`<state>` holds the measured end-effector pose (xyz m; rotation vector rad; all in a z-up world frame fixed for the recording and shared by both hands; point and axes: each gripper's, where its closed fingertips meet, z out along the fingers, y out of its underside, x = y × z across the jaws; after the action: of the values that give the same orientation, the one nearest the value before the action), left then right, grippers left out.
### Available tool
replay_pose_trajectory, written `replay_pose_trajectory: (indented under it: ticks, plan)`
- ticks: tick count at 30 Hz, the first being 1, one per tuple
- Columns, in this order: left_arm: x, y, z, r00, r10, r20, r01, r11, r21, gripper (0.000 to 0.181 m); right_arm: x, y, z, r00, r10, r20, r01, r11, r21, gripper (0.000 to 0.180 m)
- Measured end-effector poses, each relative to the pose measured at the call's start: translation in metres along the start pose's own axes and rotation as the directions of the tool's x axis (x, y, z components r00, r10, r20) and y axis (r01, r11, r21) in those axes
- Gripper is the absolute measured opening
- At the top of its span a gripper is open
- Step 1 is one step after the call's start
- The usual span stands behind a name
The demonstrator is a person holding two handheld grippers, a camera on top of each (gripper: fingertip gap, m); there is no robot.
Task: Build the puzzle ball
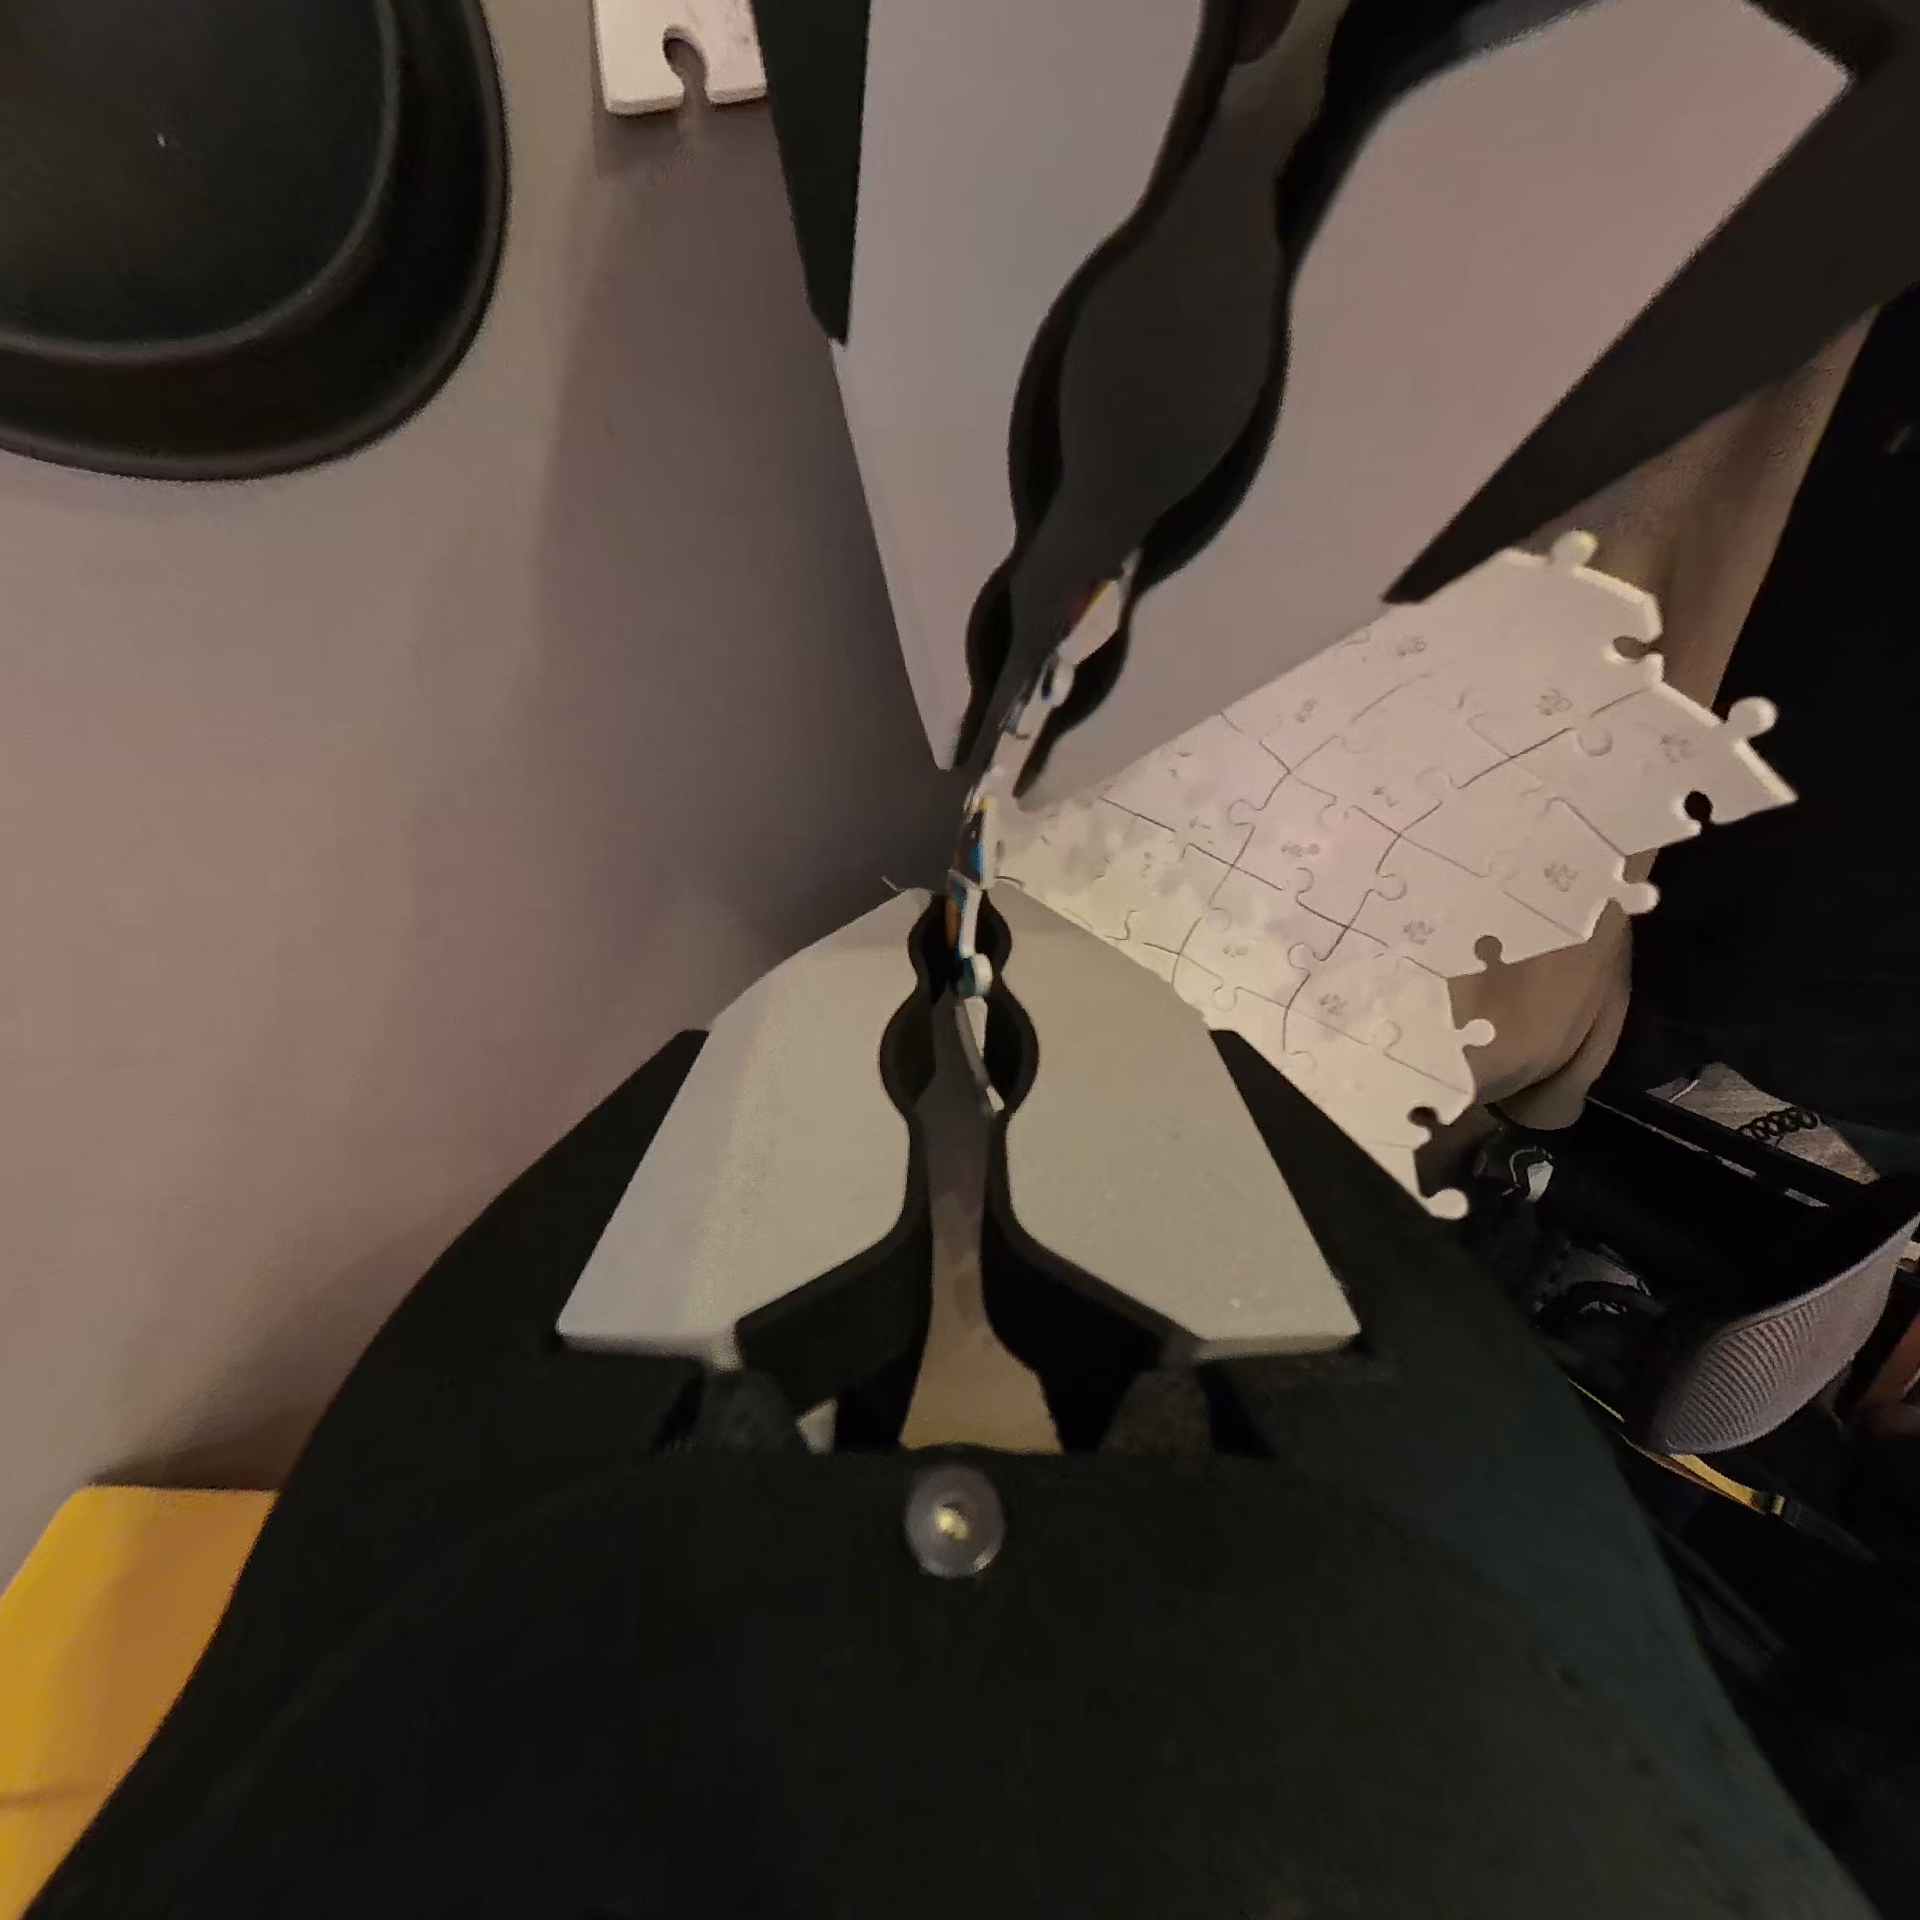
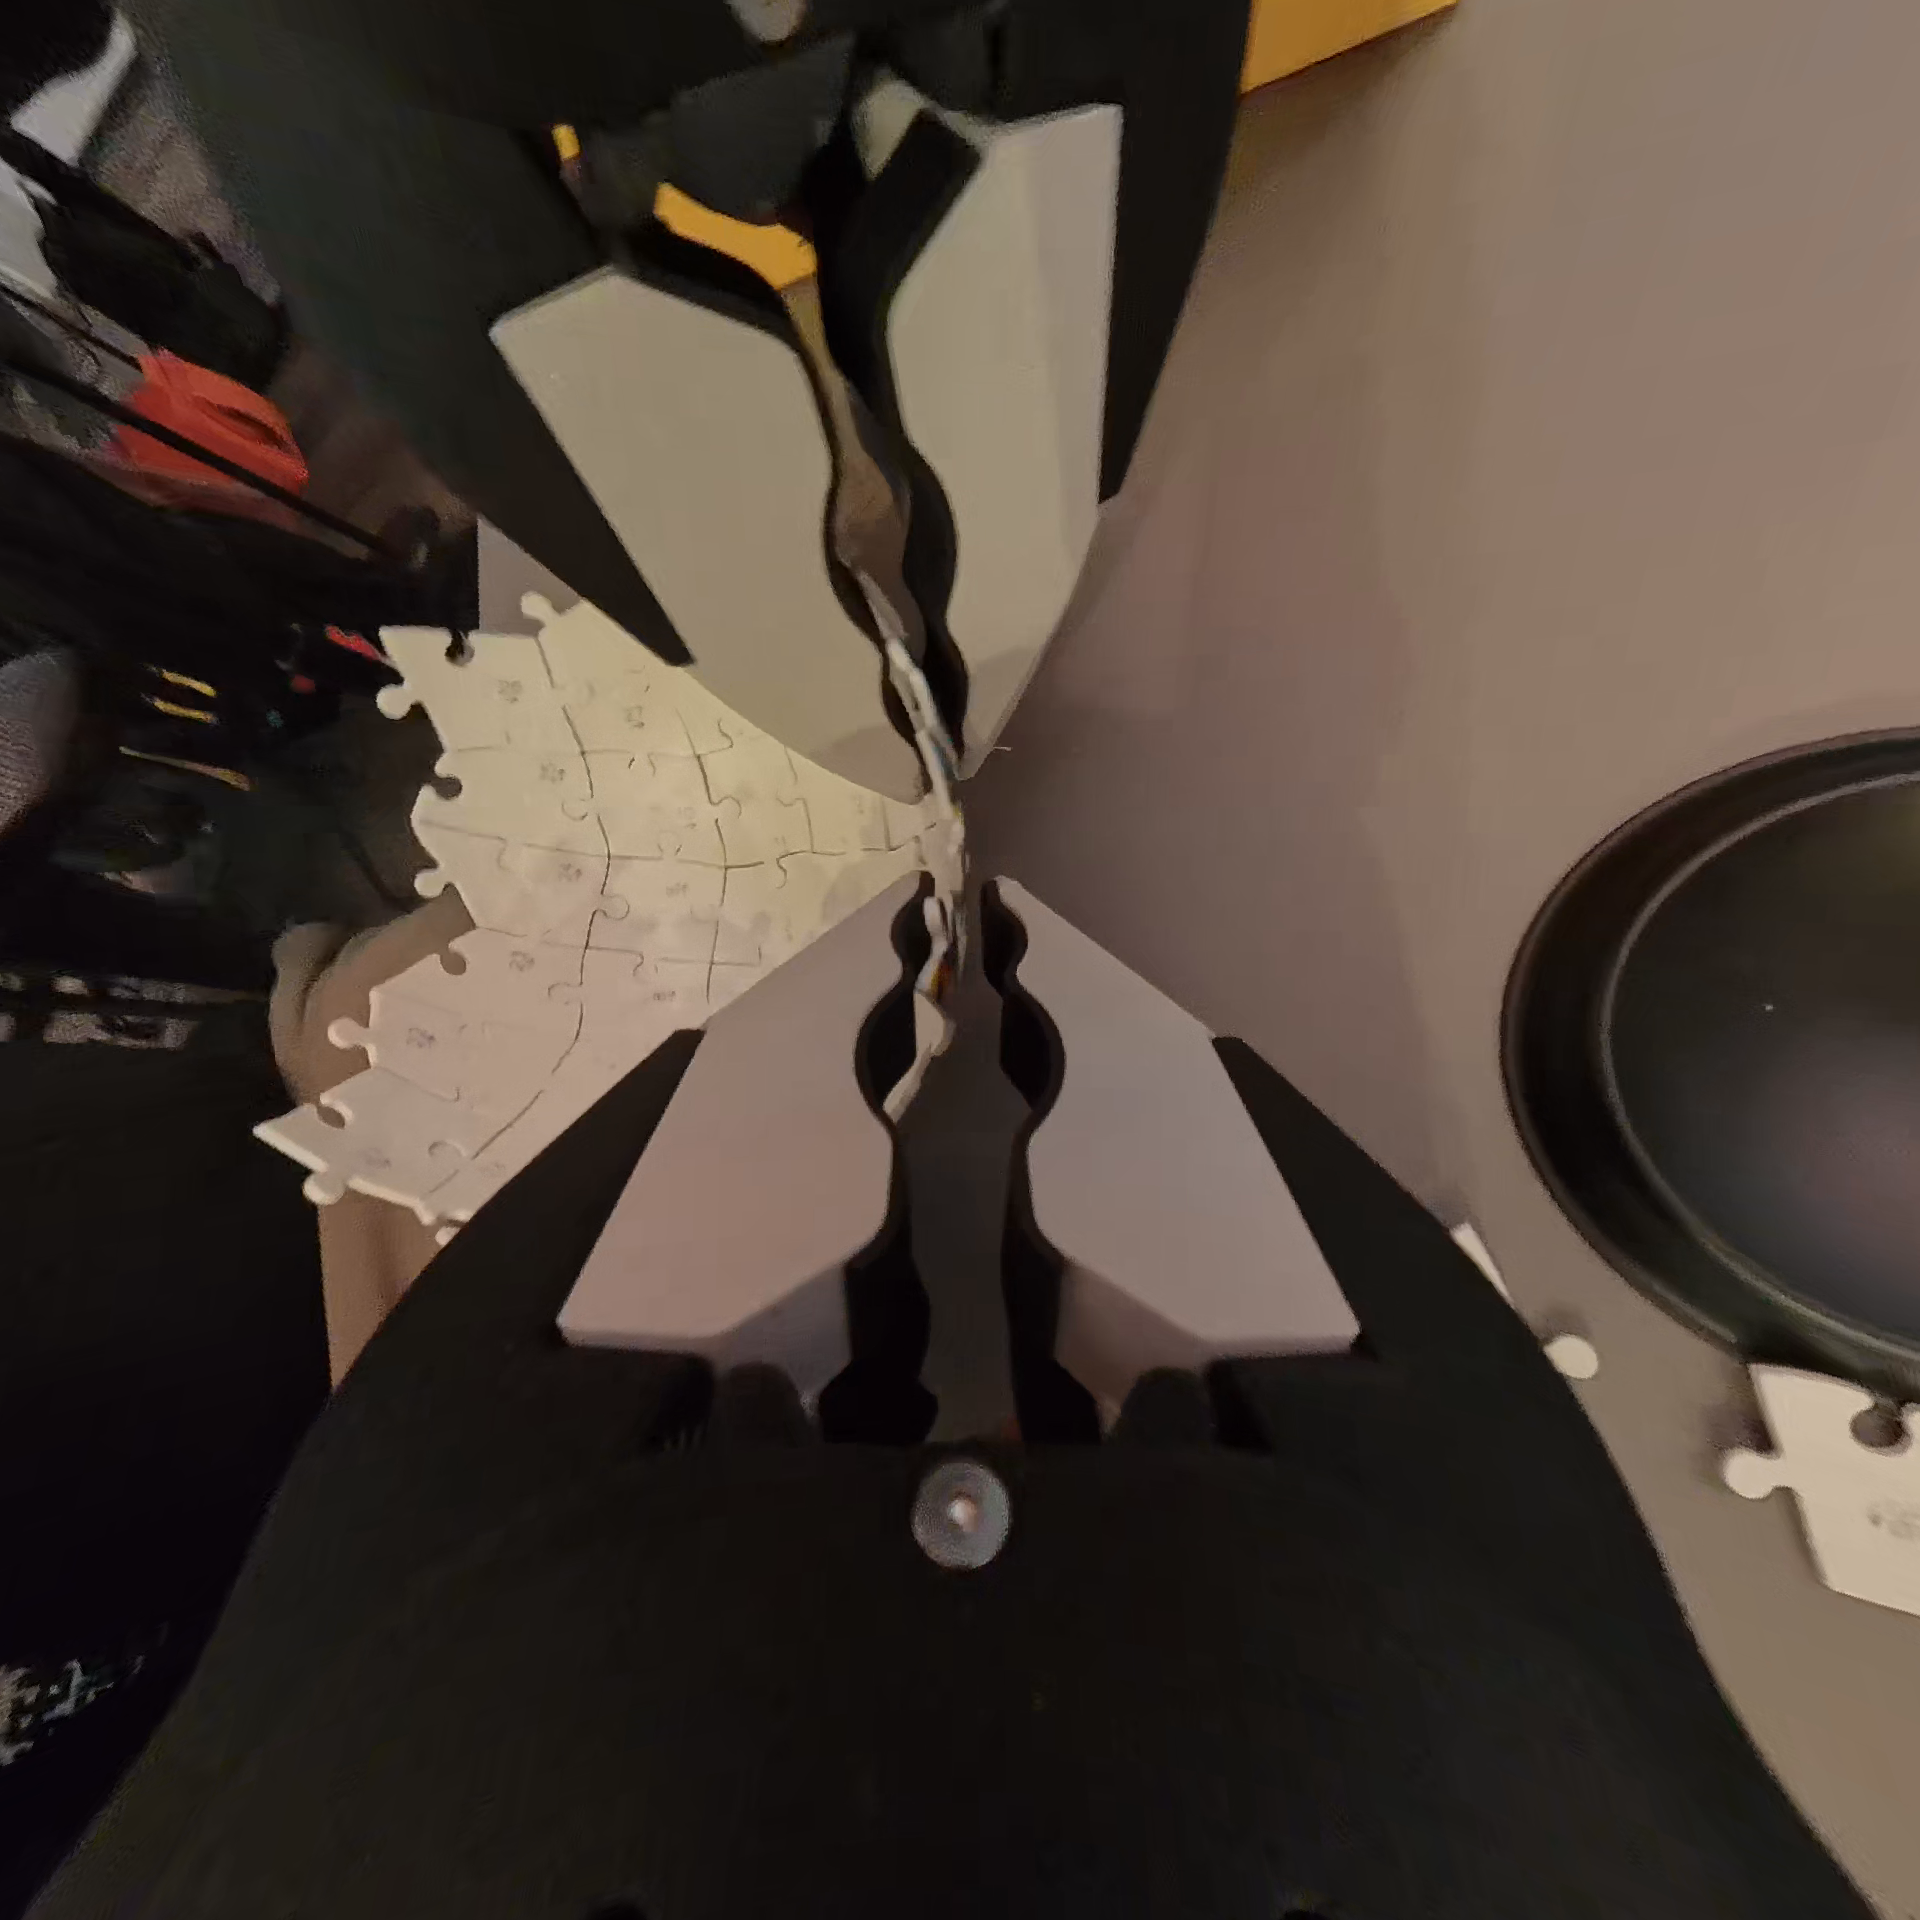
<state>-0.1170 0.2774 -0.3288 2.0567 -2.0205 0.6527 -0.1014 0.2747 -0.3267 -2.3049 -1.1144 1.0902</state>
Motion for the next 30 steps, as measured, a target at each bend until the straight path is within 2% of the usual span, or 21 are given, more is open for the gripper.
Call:
replay_pose_trajectory:
  ticks: [1, 7, 20, 30]
  plan:
    - [0.0001, 0.0002, 0.0002, 1.0, 0.001, 0.001, -0.001, 1.0, 0.0, 0.004, -0.0003, -0.0001, 0.0005, 1.0, 0.012, 0.017, -0.012, 1.0, 0.01, 0.004]
    - [-0.0001, 0.0016, 0.0012, 1.0, -0.002, 0.002, 0.002, 1.0, -0.005, 0.004, 0.0, 0.0001, 0.0027, 0.998, 0.032, 0.06, -0.033, 0.999, 0.022, 0.002]
    - [-0.0018, 0.0014, 0.0023, 1.0, -0.01, 0.009, 0.01, 1.0, -0.01, 0.004, 0.0018, 0.0008, 0.0038, 0.999, 0.0, 0.032, -0.001, 1.0, 0.02, 0.0]
    - [-0.0023, 0.0001, 0.0015, 1.0, -0.009, 0.018, 0.009, 1.0, -0.01, 0.004, 0.0013, 0.0021, 0.004, 0.993, 0.055, 0.108, -0.053, 0.998, -0.014, 0.013]
